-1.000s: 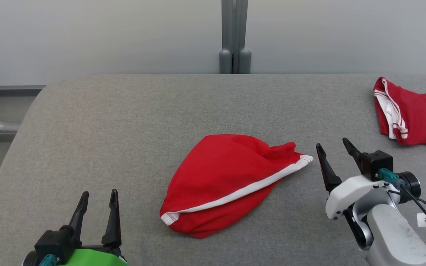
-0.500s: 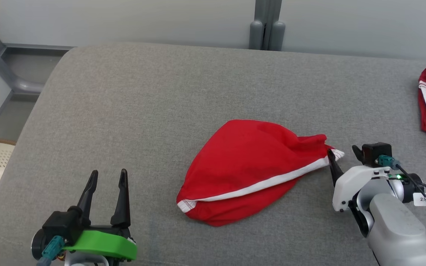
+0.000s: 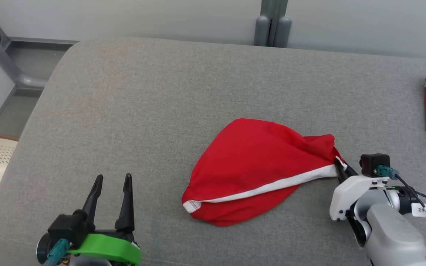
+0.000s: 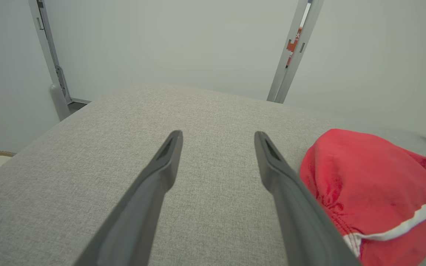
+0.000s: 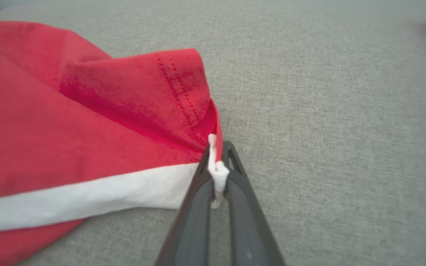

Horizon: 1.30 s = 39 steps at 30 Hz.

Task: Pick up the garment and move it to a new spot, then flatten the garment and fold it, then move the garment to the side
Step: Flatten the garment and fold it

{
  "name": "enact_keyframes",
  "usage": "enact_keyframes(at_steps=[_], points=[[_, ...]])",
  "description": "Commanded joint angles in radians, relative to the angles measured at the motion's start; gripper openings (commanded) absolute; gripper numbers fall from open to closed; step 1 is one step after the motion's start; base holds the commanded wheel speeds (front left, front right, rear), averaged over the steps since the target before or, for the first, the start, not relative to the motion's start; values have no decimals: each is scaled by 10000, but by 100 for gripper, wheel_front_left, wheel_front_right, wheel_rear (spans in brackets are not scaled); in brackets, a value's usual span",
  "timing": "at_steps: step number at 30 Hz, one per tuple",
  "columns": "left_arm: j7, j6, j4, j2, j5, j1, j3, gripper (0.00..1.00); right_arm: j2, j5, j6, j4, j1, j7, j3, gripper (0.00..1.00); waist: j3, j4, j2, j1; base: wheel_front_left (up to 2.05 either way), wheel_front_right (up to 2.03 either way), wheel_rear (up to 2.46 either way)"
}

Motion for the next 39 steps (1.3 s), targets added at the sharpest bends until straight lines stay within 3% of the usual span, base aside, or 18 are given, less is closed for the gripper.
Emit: enact_keyframes(at_steps=[1,15,16,17,25,39], points=[[-27,-31,53,8,59,196,17,100,-189,158,-10,-311,373,-67,-25,0,-378,-377,0,0,0,0,0],[-27,-32,136,-55,39,941,21,100,-847,1743,-10,-3682,4061,70,-455,0,-1214,-1449,0,0,0,0,0],[-29,-32,134,-61,28,984,9,100,-839,1822,-8,-3980,4198,73,-462,36,-1236,-1526,0,0,0,0,0],[-27,-32,142,-64,29,1008,-11,100,-854,1882,-8,-4168,4306,88,-466,100,-1254,-1574,0,0,0,0,0],[-29,-33,126,-70,160,1082,78,100,-809,1189,-8,-5608,4779,8,-915,100,-1506,-1856,0,0,0,0,0],[-29,-33,-185,297,679,1477,626,100,-232,-465,-8,-9179,6432,-63,-1632,100,-1806,-2328,0,0,0,0,0]])
